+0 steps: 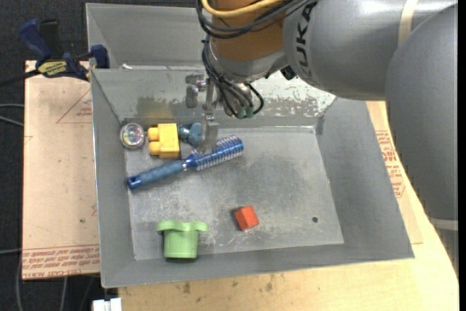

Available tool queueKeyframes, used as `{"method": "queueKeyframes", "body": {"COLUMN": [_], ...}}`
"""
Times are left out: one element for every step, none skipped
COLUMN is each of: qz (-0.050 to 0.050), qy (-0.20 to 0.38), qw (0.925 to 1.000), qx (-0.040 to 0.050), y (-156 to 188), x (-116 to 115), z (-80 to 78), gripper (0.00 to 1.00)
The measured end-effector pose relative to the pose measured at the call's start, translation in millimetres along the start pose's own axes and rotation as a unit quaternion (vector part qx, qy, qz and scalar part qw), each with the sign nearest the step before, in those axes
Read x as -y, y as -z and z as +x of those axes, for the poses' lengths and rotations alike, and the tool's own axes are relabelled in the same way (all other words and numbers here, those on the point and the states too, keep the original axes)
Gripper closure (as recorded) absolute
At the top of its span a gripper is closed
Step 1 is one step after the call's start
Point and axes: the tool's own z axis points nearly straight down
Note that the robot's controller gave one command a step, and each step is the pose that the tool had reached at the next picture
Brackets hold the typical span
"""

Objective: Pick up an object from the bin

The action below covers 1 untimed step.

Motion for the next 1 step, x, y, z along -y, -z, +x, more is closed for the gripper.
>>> {"method": "queueKeyframes", "body": {"qz": [0.001], "qy": [-0.097], "qw": [0.9953], "qx": [-0.0051], "y": [-88.2], "x": [41.3], "z": [37.0], "gripper": [0.00]}}
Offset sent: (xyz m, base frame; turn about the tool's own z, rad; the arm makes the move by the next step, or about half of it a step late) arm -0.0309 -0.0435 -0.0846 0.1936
